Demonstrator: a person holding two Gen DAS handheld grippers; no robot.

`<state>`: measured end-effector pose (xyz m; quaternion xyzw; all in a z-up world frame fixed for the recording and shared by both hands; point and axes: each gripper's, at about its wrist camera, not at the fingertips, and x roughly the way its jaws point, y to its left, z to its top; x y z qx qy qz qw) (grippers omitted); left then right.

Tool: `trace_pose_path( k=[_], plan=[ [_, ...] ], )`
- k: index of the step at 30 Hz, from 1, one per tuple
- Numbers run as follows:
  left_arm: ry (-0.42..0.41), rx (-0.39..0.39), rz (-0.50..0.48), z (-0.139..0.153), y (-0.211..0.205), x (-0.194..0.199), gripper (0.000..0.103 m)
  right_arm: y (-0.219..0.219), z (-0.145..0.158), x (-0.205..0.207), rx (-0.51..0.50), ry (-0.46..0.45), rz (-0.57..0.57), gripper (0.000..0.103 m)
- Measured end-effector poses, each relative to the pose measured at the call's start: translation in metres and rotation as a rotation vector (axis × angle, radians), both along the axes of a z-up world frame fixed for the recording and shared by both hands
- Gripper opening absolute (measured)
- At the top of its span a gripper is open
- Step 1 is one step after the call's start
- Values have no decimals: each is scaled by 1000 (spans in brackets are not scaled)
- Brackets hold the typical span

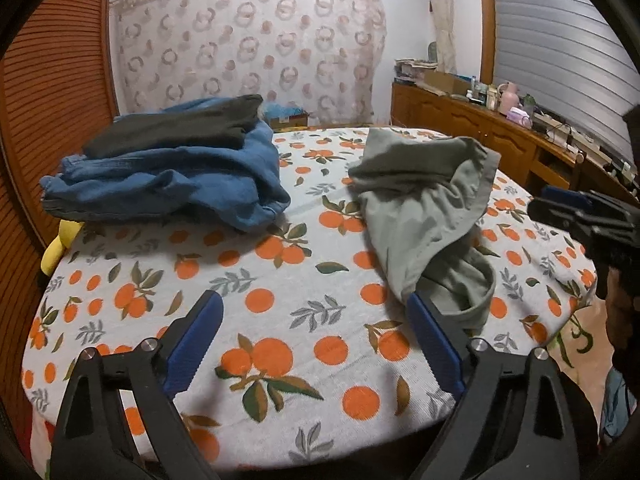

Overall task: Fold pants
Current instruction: 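Reach the right gripper to the grey-green garment and pinch its edge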

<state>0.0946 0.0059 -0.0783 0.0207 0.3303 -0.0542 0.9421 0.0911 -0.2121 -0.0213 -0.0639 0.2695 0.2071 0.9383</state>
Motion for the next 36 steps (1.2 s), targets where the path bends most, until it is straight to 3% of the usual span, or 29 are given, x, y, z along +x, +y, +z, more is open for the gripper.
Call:
trace_pose_path(
  k=[10, 15, 17, 22, 26, 36],
  plan=[
    [13, -14, -31, -5, -3, 17, 90, -5, 12, 45, 55, 72, 89, 49],
    [3, -22, -54, -1, -8, 26, 90, -5, 20, 64, 91, 99, 134, 12],
    [-6, -34, -70, 3, -11, 29, 90, -4, 26, 69, 114, 108, 162, 7],
    [-9, -60, -63, 7, -9, 32, 90, 10, 44, 72, 153, 114, 324, 6],
    [-12, -61, -55, 8, -6, 31, 90, 20, 43, 71, 115, 118, 348, 7],
    [-38, -64, -73, 22, -10, 37, 90, 15, 50, 70, 129, 114, 310, 34]
  ],
)
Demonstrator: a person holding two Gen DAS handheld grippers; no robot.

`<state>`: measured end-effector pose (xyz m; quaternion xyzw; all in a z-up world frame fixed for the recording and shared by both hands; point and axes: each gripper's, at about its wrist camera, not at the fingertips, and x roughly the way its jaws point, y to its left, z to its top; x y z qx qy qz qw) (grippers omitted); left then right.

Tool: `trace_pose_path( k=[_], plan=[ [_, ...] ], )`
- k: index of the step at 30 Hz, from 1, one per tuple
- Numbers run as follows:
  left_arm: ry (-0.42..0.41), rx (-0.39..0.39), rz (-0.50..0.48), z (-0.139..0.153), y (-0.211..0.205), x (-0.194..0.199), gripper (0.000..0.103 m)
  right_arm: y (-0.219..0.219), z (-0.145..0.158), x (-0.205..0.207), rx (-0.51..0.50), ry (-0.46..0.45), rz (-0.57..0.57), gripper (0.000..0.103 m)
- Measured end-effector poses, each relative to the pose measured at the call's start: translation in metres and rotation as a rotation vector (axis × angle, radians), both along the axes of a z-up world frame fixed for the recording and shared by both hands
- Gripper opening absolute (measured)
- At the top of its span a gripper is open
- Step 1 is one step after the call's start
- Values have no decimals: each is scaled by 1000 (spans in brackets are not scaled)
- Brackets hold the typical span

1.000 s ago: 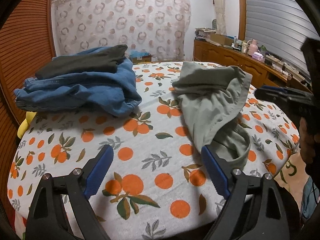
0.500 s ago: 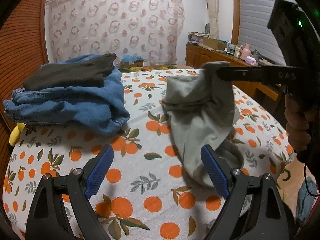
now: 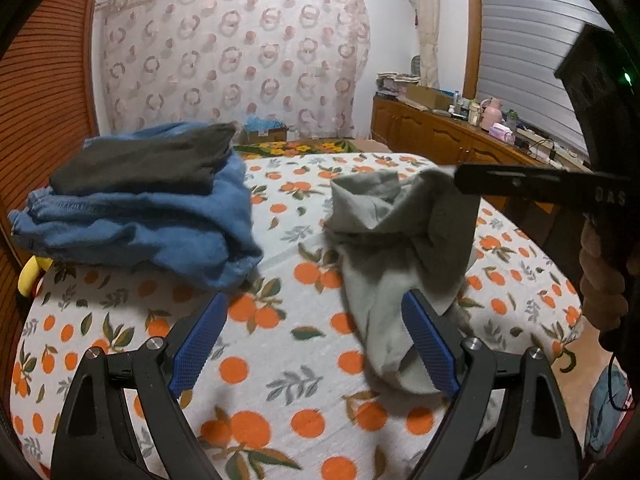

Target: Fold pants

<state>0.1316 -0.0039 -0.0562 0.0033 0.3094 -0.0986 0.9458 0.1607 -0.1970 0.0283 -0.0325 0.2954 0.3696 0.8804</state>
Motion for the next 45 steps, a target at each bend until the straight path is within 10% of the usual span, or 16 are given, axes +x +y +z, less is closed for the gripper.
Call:
trace_pose_path(
  k=[11, 20, 24, 30, 45],
  plan=[
    [-28, -12, -123, 24, -52, 17, 87, -56, -5, -36, 8, -36, -186, 47],
    [27, -17, -239, 32, -94, 46, 66, -65, -27, -58, -21, -5, -258, 50],
    [29, 36, -232, 29, -102, 56, 38, -59, -33, -63, -20, 9, -261, 50],
    [-9, 3, -179, 41, -65, 47, 11, -54, -30, -66, -18, 32, -243, 50],
    [-60, -20, 26, 47, 51, 30, 6, -28, -48, -31, -51, 80, -188, 50]
  ],
)
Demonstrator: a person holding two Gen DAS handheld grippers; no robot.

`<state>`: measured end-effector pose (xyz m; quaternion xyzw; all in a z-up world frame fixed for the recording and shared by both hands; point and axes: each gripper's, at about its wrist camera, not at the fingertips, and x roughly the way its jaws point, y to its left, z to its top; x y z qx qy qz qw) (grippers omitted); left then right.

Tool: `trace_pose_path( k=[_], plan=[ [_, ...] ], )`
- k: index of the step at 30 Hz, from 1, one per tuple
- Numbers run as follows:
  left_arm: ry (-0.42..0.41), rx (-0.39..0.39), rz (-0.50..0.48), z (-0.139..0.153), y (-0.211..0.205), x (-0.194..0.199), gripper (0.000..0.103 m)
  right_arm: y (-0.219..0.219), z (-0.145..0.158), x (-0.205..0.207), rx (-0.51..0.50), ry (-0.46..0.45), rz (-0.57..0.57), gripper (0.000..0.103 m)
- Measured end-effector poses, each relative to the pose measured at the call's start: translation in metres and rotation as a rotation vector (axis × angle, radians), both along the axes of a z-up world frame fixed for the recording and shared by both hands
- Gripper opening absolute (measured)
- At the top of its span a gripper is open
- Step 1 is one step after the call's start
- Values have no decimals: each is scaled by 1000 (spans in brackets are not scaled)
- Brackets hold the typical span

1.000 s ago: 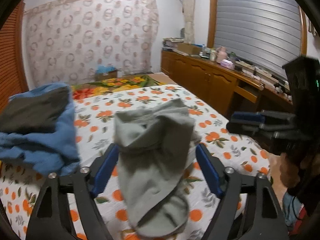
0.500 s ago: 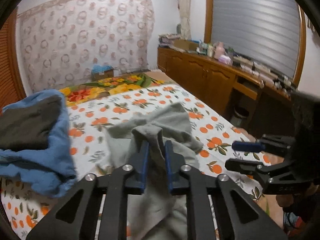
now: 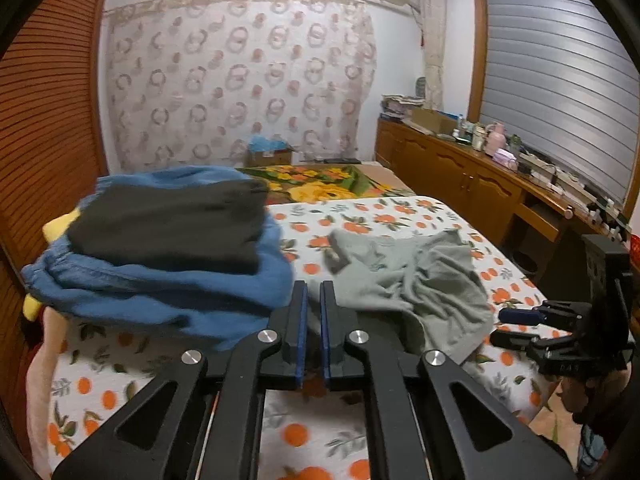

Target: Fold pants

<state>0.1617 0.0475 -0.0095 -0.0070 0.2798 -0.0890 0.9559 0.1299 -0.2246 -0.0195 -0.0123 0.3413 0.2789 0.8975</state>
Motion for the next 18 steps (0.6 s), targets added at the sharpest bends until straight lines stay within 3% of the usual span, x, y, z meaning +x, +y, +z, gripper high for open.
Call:
trace_pose_path(
  k=[9, 14, 16, 18],
  plan=[
    [38, -15, 16, -19, 18, -5, 6, 17, -2, 15, -73, 21, -3, 50],
    [71, -25, -16, -29, 12, -3, 30, 22, 1, 22, -52, 20, -14, 50],
    [79, -26, -28, -31, 10, -3, 32, 22, 3, 24, -29, 23, 7, 33],
    [84, -27, -36, -35, 8, -2, 36, 23, 5, 24, -15, 23, 30, 8]
  ],
)
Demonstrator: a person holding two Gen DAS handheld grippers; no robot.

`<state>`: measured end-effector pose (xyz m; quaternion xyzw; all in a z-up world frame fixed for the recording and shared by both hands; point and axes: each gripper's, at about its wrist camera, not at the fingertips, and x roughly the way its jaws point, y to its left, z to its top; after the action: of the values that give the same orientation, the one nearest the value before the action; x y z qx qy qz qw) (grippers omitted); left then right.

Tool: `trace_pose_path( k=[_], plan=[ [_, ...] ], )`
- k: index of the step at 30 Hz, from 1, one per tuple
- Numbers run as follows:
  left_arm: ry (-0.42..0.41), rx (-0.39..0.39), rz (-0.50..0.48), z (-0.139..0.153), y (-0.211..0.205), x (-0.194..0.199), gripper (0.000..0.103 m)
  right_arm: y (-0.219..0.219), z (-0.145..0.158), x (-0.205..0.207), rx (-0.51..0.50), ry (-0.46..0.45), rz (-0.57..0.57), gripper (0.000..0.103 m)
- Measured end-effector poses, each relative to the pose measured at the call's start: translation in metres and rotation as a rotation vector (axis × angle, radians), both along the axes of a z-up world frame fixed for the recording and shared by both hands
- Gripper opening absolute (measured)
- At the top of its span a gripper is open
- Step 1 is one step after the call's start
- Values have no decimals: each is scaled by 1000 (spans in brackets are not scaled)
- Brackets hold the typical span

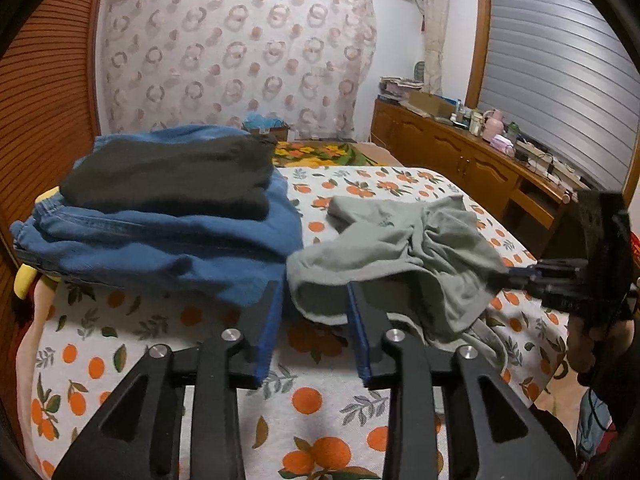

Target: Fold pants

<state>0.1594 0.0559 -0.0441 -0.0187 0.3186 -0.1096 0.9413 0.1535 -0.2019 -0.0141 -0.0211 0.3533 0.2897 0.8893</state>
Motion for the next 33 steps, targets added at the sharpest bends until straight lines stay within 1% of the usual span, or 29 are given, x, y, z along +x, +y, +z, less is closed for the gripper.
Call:
trace_pose_path(
  k=[2, 4, 5, 8, 11, 15, 18, 21, 23, 25, 30, 33],
  plan=[
    [12, 2, -5, -3, -2, 3, 39, -2, 8, -3, 20, -28, 0, 7],
    [20, 6, -12, -7, -3, 4, 44, -10, 20, -7, 65, -55, -10, 6],
    [21, 4, -17, -8, -4, 5, 48, -15, 29, -8, 93, -68, -19, 6],
    [32, 3, -25, -11, -7, 9, 49, -28, 49, -11, 138, -98, -40, 6],
    [40, 22, -32, -14, -13, 14, 50, -42, 62, -15, 145, -134, -66, 6],
    [51, 36, -60, -18, -21, 18, 50, -61, 70, -28, 160, -163, -94, 6],
    [63, 32, -76, -22, -25, 16, 50, -71, 72, -40, 145, -172, -129, 6],
    [75, 33, -91, -25, -27, 13, 50, -87, 67, -55, 138, -158, -165, 6],
    [78, 38, -101, -26, -29, 9, 50, -96, 58, -65, 108, -136, -202, 6],
    [79, 38, -112, -26, -32, 3, 50, -104, 47, -73, 74, -110, -232, 6],
    [84, 33, -150, -27, -42, -11, 50, -119, 11, -88, 48, -31, -281, 6],
    [84, 41, -180, -26, -51, -18, 51, -120, 2, -91, 47, -9, -288, 7]
  ],
)
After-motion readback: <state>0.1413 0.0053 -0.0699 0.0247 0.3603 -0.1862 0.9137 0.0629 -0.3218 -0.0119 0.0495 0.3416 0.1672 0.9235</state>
